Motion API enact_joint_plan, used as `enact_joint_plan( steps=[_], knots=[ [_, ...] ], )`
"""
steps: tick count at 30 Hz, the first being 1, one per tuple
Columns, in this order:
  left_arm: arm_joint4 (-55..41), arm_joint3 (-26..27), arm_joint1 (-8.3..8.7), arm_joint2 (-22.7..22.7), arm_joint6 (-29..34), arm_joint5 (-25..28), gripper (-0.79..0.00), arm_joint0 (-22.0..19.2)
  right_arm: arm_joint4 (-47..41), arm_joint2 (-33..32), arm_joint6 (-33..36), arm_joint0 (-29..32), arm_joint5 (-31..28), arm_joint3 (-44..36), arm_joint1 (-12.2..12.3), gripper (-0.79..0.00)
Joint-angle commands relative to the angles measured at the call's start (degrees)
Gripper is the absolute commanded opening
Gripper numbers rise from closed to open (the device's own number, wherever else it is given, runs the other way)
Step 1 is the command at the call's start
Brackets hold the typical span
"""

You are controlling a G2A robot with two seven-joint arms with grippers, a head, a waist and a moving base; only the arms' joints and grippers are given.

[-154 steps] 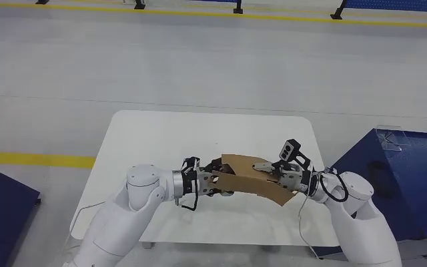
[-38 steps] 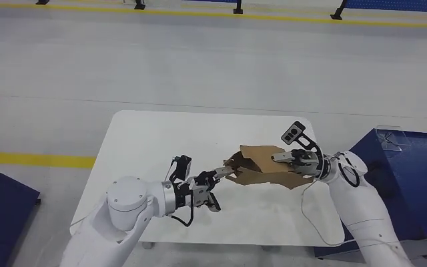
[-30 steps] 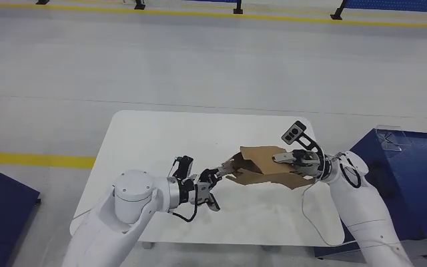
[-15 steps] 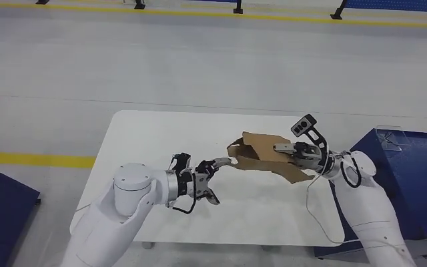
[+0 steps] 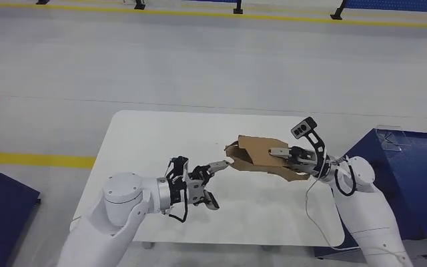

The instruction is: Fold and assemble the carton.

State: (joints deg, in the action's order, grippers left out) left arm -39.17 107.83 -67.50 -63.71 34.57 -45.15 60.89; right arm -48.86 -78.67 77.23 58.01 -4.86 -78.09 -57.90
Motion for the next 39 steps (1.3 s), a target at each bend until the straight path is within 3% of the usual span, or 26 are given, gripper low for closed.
enact_joint_plan(
  steps=[1,11,16,25,33,39],
  knots=[
    [0.47,-0.17,-0.13,1.36,-0.51,-1.79,0.000,-1.35,0.15,0.04,-0.16,0.48,-0.21,-0.43,-0.01,-0.785],
    [-1.31,-2.24,-1.69,9.04,-4.39,-1.46,0.000,-3.77,0.43,-0.28,1.40,2.53,0.21,-1.51,0.18,-0.785],
    [-2.78,-3.03,-2.43,10.74,-6.87,-2.29,0.000,-5.53,1.07,-0.63,1.99,3.24,0.45,-2.59,0.34,-0.785],
    [-4.43,-2.42,-2.68,9.89,-10.27,0.32,0.000,-3.83,0.45,-2.38,2.37,3.62,0.98,-3.03,0.66,-0.785],
    [-5.88,-2.27,-2.34,7.94,-9.32,0.24,0.000,-2.72,1.24,-2.55,2.51,3.07,0.18,-1.71,0.73,-0.785],
    [-5.71,-2.55,-2.48,9.03,-8.80,-0.37,0.000,-3.58,1.44,-2.30,3.44,3.30,-0.17,-1.63,0.76,-0.785]
  ],
)
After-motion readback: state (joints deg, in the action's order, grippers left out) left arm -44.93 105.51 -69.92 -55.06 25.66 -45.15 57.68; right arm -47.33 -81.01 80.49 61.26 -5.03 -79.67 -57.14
